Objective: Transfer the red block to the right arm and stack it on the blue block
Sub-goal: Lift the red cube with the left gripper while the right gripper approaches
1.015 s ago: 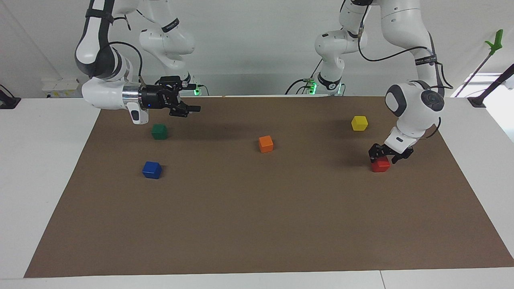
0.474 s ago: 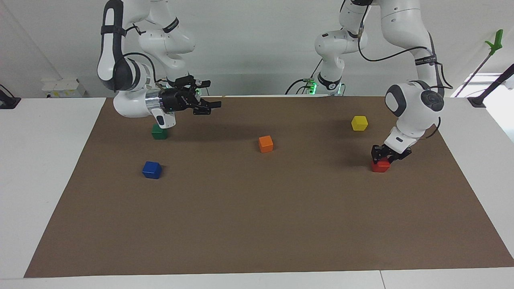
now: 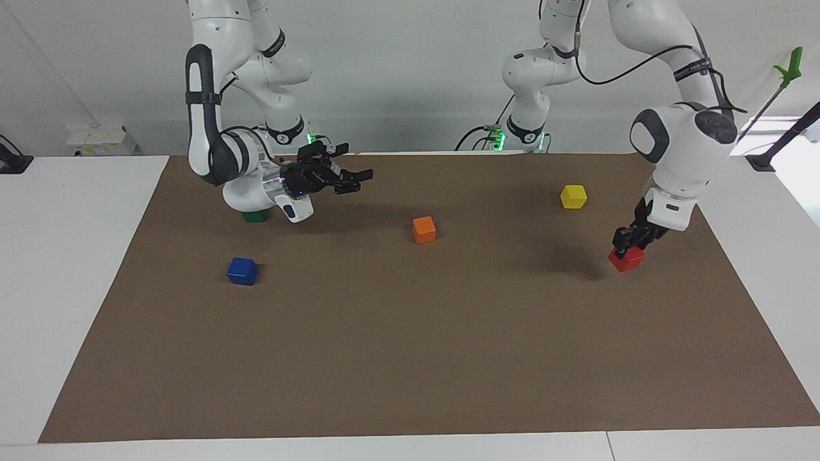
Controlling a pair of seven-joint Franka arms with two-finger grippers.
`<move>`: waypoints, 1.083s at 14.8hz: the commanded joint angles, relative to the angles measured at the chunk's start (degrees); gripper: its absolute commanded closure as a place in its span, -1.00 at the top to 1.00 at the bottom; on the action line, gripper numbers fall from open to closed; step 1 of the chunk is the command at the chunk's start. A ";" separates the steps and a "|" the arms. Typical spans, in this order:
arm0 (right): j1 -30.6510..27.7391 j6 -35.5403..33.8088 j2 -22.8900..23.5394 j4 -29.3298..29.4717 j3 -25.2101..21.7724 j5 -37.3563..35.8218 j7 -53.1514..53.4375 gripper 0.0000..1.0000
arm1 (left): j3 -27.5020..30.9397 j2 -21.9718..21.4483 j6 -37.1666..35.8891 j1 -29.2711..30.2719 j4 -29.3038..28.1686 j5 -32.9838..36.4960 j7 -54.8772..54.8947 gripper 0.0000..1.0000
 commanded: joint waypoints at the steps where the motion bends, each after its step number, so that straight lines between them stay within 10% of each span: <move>1: 2.68 -3.32 3.95 0.64 0.11 3.66 -2.93 1.00 | -0.08 0.05 -13.89 -2.70 9.26 -1.21 -14.70 -1.00; 7: 5.57 -8.34 8.09 2.83 0.46 7.69 -2.85 1.00 | -2.01 -0.91 -26.50 -4.12 18.07 -16.93 -42.91 -1.00; 16: 10.42 5.10 10.11 10.30 0.37 9.46 -9.50 1.00 | -8.08 -0.04 -30.98 -4.03 23.18 -35.56 -75.99 -1.00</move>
